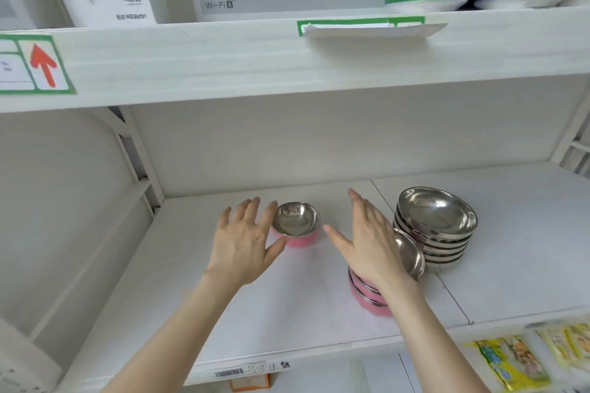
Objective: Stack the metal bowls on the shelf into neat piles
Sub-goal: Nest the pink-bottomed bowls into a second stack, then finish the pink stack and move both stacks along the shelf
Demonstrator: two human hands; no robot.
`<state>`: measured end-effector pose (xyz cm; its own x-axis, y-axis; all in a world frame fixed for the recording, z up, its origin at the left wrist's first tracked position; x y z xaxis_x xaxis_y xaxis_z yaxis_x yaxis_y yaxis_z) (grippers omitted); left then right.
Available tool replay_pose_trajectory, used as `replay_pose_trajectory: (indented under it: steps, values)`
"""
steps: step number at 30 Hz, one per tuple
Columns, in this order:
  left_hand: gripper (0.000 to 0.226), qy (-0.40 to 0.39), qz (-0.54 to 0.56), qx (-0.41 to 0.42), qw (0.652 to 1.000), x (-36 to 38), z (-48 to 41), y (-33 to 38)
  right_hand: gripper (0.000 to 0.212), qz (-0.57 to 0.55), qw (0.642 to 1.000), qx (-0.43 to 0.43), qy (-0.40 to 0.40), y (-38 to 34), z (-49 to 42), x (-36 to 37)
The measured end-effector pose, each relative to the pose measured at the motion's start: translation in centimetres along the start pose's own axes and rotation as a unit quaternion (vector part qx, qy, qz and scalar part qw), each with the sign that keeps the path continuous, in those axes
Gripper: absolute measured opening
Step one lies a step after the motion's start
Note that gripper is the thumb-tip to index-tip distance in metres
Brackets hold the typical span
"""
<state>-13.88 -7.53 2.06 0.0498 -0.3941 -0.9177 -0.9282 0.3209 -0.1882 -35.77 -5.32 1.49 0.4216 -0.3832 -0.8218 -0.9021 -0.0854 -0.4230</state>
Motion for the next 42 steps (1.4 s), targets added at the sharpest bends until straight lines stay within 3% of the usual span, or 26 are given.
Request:
replay_pose_trajectory:
  steps: [7,16,24,26,29,31,35,38,42]
  values:
    - [0.073,-0.005,-0.01,0.003,1.0,3.1,-4.7,-3.3,0.082,-0.054,0.998,0.029,-0.015,-2.5,-5.5,4.3]
    - [0.081,-0.04,-0.002,0.006,0.999,8.5,-8.7,-5.8,0.077,-0.094,0.987,0.13,-0.029,-2.2,-8.3,10.6]
    - [0.117,-0.08,0.092,0.004,0.993,14.6,-10.3,-5.4,0.081,-0.165,0.957,0.228,-0.064,0.6,-7.6,14.9]
    - [0.113,-0.147,0.147,-0.007,0.978,15.6,-10.1,-4.9,0.082,-0.211,0.941,0.253,-0.084,1.1,-7.3,16.0]
    - [0.069,-0.182,0.298,-0.047,0.936,16.8,-9.8,-4.7,0.067,-0.259,0.922,0.275,-0.085,1.7,-6.9,17.0]
    - [0.054,-0.197,0.411,-0.064,0.888,17.1,-9.4,-4.4,0.049,-0.295,0.912,0.275,-0.079,1.8,-6.9,17.1]
    - [0.058,-0.214,0.493,-0.088,0.839,17.2,-8.7,-3.9,0.038,-0.334,0.902,0.261,-0.08,1.5,-6.7,17.0]
    - [0.068,-0.217,0.51,-0.088,0.828,16.7,-8.1,-3.9,0.035,-0.338,0.9,0.264,-0.083,1.2,-6.4,16.8]
    - [0.064,-0.216,0.519,-0.078,0.823,15.4,-7.0,-4.4,0.033,-0.342,0.901,0.252,-0.086,0.1,-5.7,16.1]
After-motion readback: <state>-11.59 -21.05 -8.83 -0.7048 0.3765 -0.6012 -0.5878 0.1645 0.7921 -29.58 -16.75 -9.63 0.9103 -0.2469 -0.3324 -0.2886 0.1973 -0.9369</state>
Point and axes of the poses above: each hand's wrist, its own z-axis away from the middle knuckle, its own x-axis out of the palm, y = z × x, the point moved 3 cm from there along -z, towards the middle knuckle, and after that the axes turned 3 degrees about x, right-handed, at the moved point
